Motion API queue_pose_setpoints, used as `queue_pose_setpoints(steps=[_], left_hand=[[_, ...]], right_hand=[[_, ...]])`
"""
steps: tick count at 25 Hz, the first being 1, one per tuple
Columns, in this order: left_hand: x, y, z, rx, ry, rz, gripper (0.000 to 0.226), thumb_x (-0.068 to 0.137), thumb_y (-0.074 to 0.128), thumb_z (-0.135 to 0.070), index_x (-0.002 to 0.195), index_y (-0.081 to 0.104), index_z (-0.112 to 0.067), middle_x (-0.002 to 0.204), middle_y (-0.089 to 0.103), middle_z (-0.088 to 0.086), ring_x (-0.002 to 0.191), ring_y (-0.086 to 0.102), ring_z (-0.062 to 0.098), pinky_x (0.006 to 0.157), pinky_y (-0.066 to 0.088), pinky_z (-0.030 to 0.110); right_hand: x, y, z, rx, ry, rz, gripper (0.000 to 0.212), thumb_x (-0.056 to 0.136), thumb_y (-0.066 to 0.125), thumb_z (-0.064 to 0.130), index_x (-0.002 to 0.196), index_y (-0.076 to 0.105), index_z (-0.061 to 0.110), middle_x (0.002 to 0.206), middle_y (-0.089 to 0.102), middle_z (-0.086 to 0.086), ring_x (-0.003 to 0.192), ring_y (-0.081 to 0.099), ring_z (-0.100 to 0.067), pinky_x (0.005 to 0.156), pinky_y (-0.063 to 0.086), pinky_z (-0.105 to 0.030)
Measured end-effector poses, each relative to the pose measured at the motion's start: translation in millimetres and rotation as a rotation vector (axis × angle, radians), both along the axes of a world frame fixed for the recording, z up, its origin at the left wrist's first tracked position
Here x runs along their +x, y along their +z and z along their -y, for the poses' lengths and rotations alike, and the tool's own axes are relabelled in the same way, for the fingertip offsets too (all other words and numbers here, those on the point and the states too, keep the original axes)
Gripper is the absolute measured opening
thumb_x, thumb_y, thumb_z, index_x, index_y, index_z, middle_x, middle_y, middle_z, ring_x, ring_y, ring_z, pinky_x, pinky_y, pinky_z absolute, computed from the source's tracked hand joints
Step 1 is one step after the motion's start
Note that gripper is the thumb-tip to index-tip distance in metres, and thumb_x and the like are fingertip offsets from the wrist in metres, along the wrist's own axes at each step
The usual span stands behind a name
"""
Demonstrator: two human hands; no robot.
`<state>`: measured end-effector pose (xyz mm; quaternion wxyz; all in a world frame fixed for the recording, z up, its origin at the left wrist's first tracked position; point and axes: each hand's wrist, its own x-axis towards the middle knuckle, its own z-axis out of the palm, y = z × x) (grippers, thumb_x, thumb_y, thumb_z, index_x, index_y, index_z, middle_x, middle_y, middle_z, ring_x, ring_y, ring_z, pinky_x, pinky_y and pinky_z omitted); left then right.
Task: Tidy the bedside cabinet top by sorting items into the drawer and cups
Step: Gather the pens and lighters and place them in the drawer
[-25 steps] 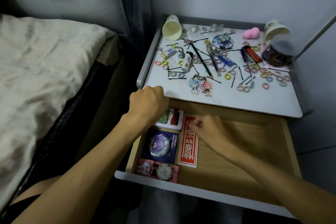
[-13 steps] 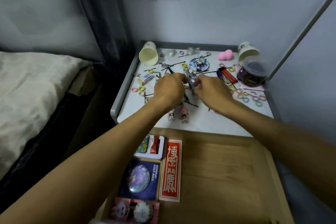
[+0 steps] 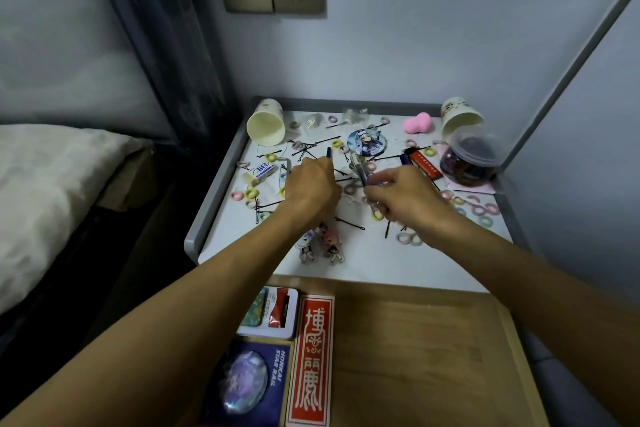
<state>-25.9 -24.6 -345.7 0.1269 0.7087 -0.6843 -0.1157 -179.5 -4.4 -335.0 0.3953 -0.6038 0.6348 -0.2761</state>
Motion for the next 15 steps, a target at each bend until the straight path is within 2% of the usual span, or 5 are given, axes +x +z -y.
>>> queue_pose_setpoints(steps=[2,5,8,11,15], left_hand=[[0.7,3.8,2.9,0.012,0.021,-0.118,0.021,0.085,0.061,-0.007,0.106,0.057,-0.008,0.103,0.062,0.017,0.089,0.063,0.036,0.076,0.054,0.041],[-3.5,18.6,-7.1,0.062,0.124,-0.615,0.029,0.089,0.039,0.007,0.108,0.054,-0.010,0.090,0.059,0.012,0.073,0.066,0.027,0.066,0.056,0.037],[-5.2,38.1,-40.1,0.166,0.239,-1.090,0.022,0.096,0.037,0.003,0.101,0.056,-0.007,0.075,0.046,0.005,0.056,0.043,0.014,0.047,0.038,0.025],[1.3,46.2,-77.7,0.220,0.237,-1.289,0.027,0.099,0.051,-0.030,0.097,0.063,-0.006,0.070,0.043,0.000,0.053,0.035,0.011,0.048,0.032,0.022],[20.6,47.0,-111.5,0.213,0.402,-1.529,0.028,0.100,0.052,-0.030,0.082,0.058,-0.008,0.066,0.039,0.001,0.047,0.029,0.008,0.039,0.026,0.018]], right_hand=[[-14.7,4.0,-17.0,0.038,-0.029,0.193,0.030,0.089,0.066,0.014,0.117,0.064,0.007,0.068,0.060,-0.005,0.050,0.048,-0.011,0.048,0.039,-0.025],[-21.1,10.3,-40.1,0.006,-0.039,0.273,0.026,0.092,0.064,0.014,0.118,0.064,0.010,0.064,0.056,-0.004,0.049,0.046,-0.010,0.045,0.039,-0.025],[-8.9,17.8,-59.7,-0.069,0.033,0.270,0.027,0.090,0.066,0.014,0.117,0.066,0.012,0.065,0.061,0.006,0.051,0.052,-0.006,0.049,0.040,-0.021],[8.8,25.3,-79.6,-0.170,0.189,0.126,0.022,0.089,0.069,0.018,0.111,0.067,0.019,0.072,0.064,0.010,0.051,0.056,0.003,0.049,0.040,-0.012],[12.0,36.4,-81.8,-0.287,0.292,-0.112,0.015,0.092,0.063,0.029,0.102,0.071,0.021,0.076,0.064,0.016,0.057,0.060,0.003,0.051,0.044,-0.010]])
